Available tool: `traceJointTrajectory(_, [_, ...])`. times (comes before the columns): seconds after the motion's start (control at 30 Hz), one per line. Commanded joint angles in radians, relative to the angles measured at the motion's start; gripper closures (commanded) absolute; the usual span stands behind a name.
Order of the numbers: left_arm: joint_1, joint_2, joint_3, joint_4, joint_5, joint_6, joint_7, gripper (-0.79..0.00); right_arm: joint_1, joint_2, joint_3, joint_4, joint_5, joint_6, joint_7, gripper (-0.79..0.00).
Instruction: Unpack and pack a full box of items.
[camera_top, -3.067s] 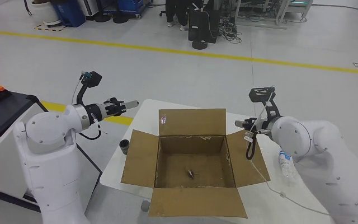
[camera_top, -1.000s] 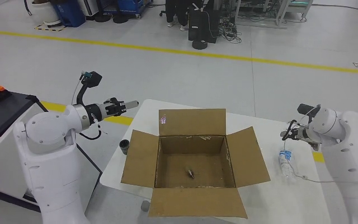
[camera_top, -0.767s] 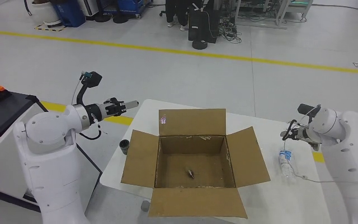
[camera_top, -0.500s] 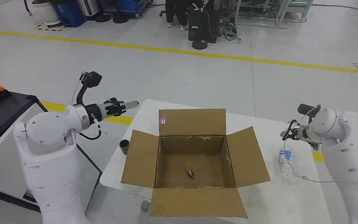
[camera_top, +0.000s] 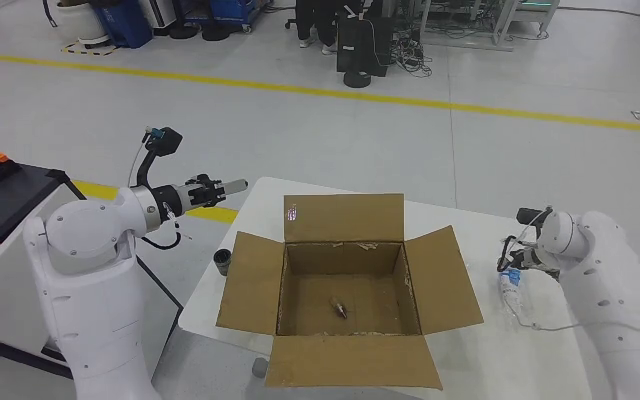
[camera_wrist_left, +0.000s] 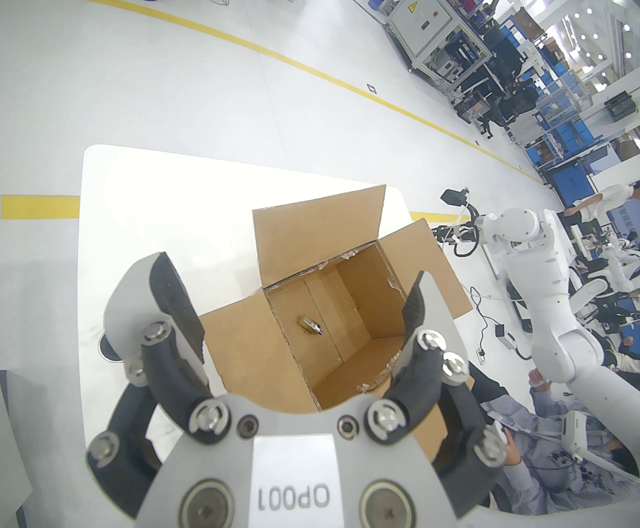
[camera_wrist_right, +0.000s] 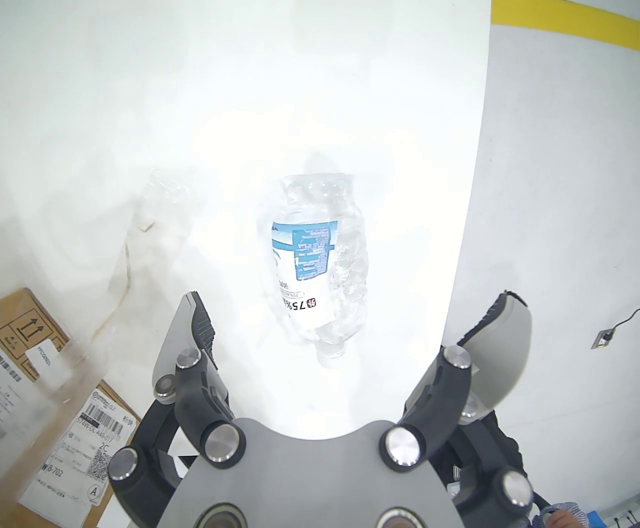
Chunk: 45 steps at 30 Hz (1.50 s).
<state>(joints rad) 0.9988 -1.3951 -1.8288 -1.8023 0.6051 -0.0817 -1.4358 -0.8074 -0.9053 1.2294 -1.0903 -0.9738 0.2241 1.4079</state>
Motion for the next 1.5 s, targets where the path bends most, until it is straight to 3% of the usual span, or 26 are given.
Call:
traceJointTrajectory(0.0, [0.0,0.0,0.0,0.0,0.0,0.0,0.0,-0.785,0.01,-0.003,-0.008,0.03,0.004,-0.018,0.0,-0.785])
traceJointTrajectory(0.4, [0.0,0.0,0.0,0.0,0.0,0.0,0.0,-0.785,0.098,-0.06,-0.135,0.229,0.037,-0.074,-0.04,-0.785])
traceJointTrajectory(0.9, [0.0,0.0,0.0,0.0,0.0,0.0,0.0,-0.785,0.184,-0.151,-0.316,0.336,-0.089,0.13,-0.014,-0.785])
traceJointTrajectory(1.47, [0.0,0.0,0.0,0.0,0.0,0.0,0.0,-0.785,0.24,-0.211,-0.364,0.535,-0.085,0.061,-0.105,-0.785])
